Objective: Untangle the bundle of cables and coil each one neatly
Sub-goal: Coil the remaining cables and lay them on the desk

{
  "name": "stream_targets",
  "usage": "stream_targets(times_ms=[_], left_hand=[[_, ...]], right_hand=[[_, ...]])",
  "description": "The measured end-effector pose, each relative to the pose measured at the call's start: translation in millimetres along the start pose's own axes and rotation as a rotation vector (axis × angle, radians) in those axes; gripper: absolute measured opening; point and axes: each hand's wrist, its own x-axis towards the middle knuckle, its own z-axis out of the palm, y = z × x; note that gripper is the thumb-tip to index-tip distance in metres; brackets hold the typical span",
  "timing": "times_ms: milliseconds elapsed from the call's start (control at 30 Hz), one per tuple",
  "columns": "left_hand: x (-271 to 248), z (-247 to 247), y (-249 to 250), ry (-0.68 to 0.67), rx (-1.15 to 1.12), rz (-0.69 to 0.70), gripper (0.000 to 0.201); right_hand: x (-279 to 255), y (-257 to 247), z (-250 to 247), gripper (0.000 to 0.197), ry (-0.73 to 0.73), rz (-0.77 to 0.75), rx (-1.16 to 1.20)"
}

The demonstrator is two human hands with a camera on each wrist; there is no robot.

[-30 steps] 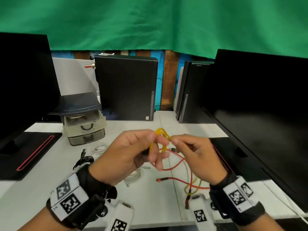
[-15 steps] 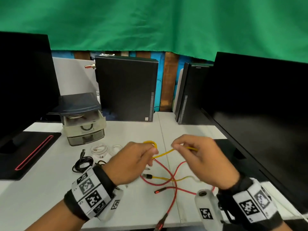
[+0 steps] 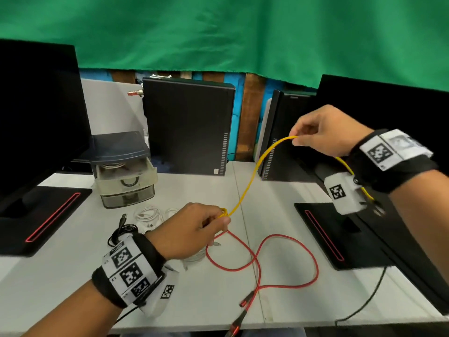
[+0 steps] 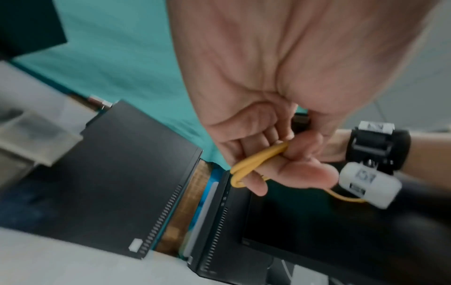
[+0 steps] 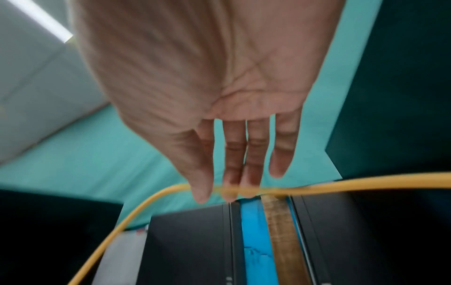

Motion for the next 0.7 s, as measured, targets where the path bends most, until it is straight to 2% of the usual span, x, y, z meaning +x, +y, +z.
stream_targets(times_ms=[67, 100, 133, 200, 267, 333, 367, 500, 633, 700], left_hand=[[0.7, 2.2, 4.1, 0.018, -0.151, -0.054, 0.038], [1.6, 2.9, 5.4, 0.024, -0.254, -0.069, 0.040], [2.4, 3.0, 6.5, 0.030, -0.376, -0.079, 0.041], [2.6, 1.6, 9.3, 0.039, -0.606, -0.110, 0.044], [2.6, 0.3, 14.8, 0.036, -0.756, -0.143, 0.042], [1.0, -2.4, 23.2, 0.061, -0.887, -0.165, 0.039], [0.2, -4.3, 26.4, 0.089, -0.949, -0.189, 0.037], [-0.9, -17.8, 37.0, 0.207, -1.209, -0.214, 0.037], [-1.8, -36.2, 41.8, 0.244, -1.395, -0.154, 0.046], [-2.1, -43.1, 42.8, 0.255, -1.453, -0.106, 0.049]], right_hand=[[-4.6, -9.9, 14.2, 0.017, -0.046, -0.036, -0.171], [-11.3, -17.0, 24.6, 0.024, -0.064, -0.082, -0.181], [-19.8, -25.0, 37.8, 0.028, -0.081, -0.142, -0.124], [-41.8, -40.9, 68.1, 0.031, -0.118, -0.261, 0.157], [-63.3, -52.8, 98.9, 0.032, -0.195, -0.272, 0.423], [-76.8, -56.5, 127.1, 0.028, -0.240, -0.252, 0.682], [-80.5, -56.5, 137.6, 0.025, -0.214, -0.231, 0.816], [-85.8, -45.9, 149.4, 0.016, -0.006, 0.021, 1.152], [-86.1, -23.6, 144.3, 0.016, 0.085, 0.144, 1.263], [-87.1, -14.2, 144.9, 0.020, 0.128, 0.135, 1.074]])
